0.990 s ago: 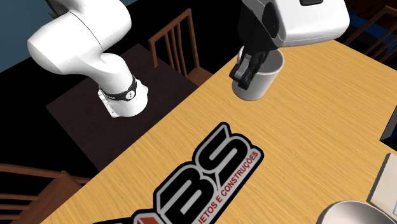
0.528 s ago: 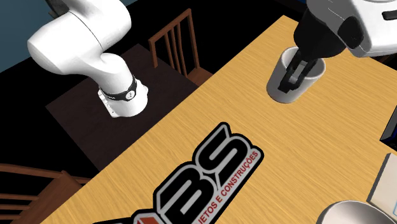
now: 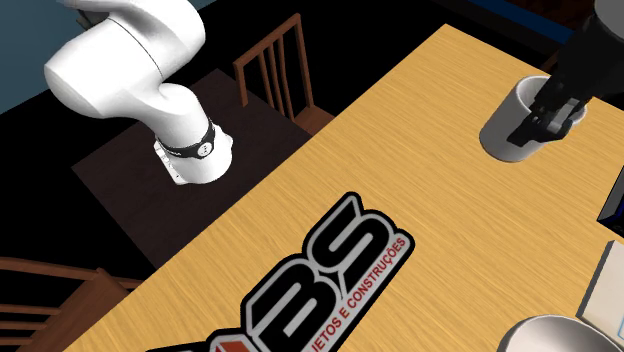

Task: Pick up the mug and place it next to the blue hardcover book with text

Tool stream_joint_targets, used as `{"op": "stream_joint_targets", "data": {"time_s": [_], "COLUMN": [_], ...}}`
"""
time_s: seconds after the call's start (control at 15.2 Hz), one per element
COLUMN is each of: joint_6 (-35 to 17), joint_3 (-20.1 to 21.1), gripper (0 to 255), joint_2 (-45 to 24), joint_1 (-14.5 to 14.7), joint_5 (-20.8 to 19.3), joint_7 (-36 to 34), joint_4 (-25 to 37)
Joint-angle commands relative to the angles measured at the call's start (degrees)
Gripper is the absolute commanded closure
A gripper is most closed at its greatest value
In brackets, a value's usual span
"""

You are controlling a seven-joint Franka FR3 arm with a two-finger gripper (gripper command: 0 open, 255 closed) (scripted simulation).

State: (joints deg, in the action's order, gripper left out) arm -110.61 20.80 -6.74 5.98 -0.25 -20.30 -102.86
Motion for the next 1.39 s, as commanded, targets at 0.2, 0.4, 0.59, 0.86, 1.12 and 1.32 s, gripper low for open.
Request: {"op": "stream_joint_targets", "data": {"time_s": [0.2,0.4,0.59,0.86,1.12,1.32], "joint_6": [2.37,5.65,10.62,13.65,10.15,7.77], "joint_3": [0.54,0.24,-0.54,-1.42,-1.38,-1.4], "gripper": [255,255,255,255,255,255], "joint_2": [-12.38,-20.62,-30.25,-37.62,-37.07,-36.97], "joint_1": [3.46,6.47,10.35,13.25,12.6,12.24], "joint_5": [-4.79,-7.49,-9.95,-11.29,-11.28,-11.33], "joint_7": [-4.51,-6.46,-7.6,-7.77,-7.99,-8.12], "joint_4": [14.05,25.21,39.69,50.2,46.07,43.53]}}
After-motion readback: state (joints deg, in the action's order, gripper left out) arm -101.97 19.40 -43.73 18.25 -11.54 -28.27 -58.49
